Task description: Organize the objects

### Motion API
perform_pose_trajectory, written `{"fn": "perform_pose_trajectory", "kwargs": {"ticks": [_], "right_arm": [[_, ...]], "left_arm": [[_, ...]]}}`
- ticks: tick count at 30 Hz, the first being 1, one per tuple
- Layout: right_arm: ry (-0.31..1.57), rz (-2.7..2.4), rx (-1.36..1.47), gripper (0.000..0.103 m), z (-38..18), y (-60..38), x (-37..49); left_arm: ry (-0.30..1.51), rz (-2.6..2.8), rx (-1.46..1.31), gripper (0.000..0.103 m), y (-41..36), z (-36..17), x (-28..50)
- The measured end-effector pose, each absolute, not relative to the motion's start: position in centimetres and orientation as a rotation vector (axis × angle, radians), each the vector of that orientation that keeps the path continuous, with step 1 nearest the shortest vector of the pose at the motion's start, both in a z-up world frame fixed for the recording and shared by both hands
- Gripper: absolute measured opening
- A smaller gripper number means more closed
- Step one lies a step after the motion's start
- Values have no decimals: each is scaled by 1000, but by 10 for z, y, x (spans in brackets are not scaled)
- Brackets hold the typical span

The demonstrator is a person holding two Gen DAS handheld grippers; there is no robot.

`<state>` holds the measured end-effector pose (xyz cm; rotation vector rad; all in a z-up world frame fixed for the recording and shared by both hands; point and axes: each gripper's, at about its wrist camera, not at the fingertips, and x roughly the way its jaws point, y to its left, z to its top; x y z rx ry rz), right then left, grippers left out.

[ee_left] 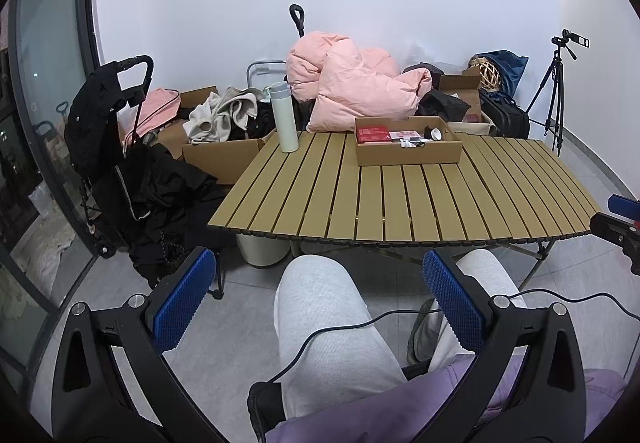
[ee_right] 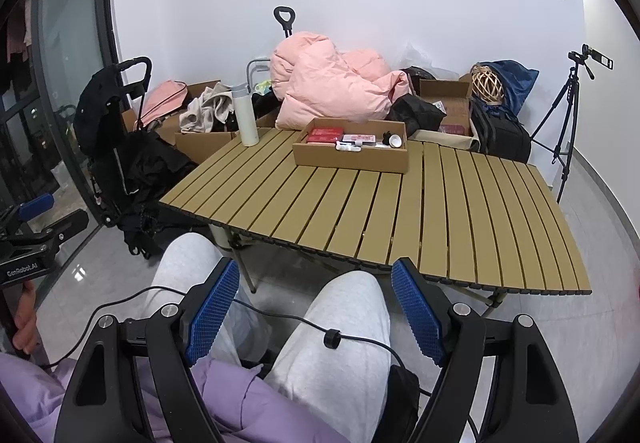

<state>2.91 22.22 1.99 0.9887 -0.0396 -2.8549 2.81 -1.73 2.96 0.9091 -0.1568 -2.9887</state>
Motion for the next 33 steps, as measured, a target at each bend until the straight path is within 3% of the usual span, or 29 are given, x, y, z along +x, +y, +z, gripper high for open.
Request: {"fn": "perform_pose_trajectory", "kwargs": {"ticks": [33], "right_arm": [[-53, -2871, 1002, 82, 17, 229, 28]], "left_arm": [[-145, -2974, 968, 103, -16, 25, 23]]}}
